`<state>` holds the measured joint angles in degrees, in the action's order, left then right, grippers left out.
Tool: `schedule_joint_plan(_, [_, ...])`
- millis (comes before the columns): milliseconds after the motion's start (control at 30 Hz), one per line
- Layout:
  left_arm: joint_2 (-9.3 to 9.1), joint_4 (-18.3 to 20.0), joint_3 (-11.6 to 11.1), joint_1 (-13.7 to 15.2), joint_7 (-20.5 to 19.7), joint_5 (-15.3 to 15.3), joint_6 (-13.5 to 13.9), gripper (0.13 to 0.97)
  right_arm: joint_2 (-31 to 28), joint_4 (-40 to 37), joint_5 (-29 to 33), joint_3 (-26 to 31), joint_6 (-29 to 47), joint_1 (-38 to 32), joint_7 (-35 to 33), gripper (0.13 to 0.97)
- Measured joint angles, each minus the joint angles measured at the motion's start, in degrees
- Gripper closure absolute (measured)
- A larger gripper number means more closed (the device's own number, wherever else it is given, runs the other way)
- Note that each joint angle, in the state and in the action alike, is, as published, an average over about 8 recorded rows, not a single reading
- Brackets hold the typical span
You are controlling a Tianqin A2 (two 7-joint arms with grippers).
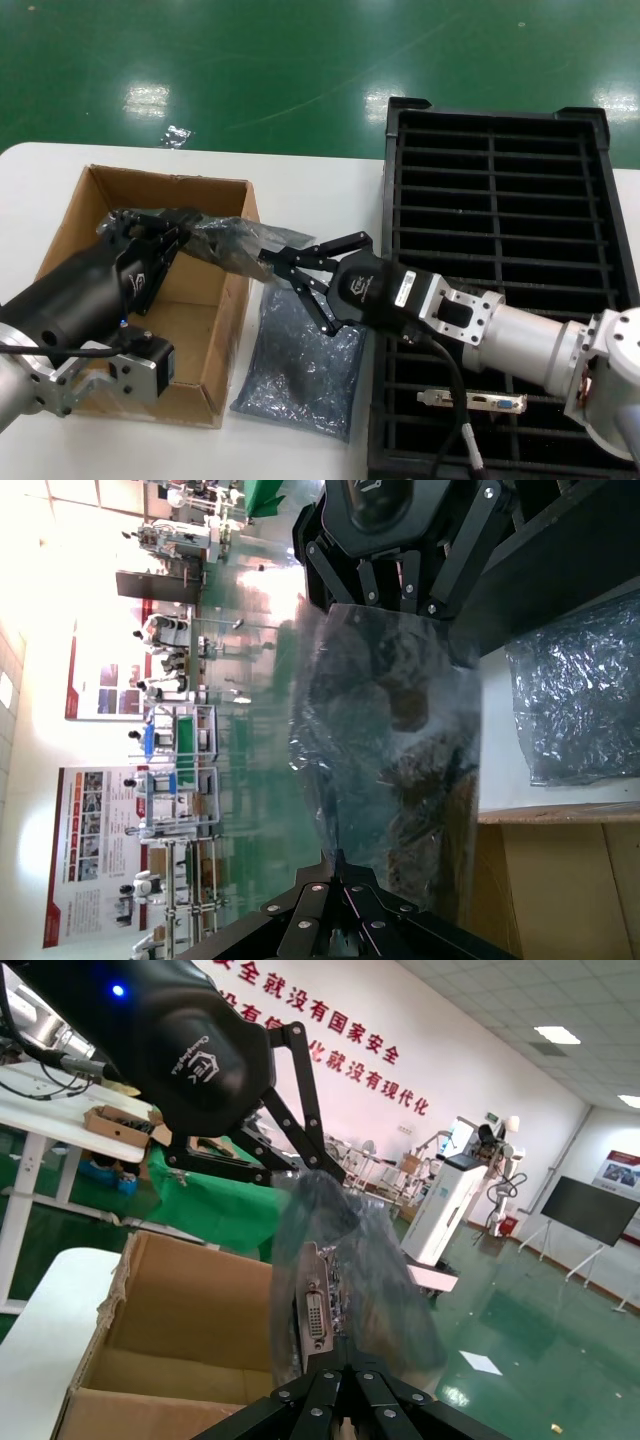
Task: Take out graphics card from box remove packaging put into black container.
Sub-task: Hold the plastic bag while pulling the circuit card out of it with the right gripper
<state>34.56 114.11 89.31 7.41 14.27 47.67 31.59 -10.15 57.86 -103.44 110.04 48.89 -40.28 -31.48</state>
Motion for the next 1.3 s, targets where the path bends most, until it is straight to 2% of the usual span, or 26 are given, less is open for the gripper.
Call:
schedule_joint_plan(300, [0.00, 0.00, 0.00, 0.00, 0.00, 0.00, 0.00, 0.958, 0.19, -2.70, 0.04, -0.18, 1.06, -1.74, 0.29, 0.963])
schedule_joint_plan(700, [0.00, 0.00, 0.00, 0.00, 0.00, 0.00, 0.00, 0.958, 0.30, 1.90, 1.01, 0.82, -1.05, 1.93, 4.35, 0.964])
schedule_joint_plan(933, [0.00, 0.00, 0.00, 0.00, 0.00, 0.00, 0.00, 0.958, 0.92, 1.81, 1.08, 0.44, -2.38, 2.59, 3.77, 0.964])
schedule_joint_plan(1300, [0.00, 0.00, 0.00, 0.00, 0.00, 0.00, 0.00, 0.958, 1.74, 0.82, 0.66, 0.04, -2.28, 2.77, 1.91, 0.876])
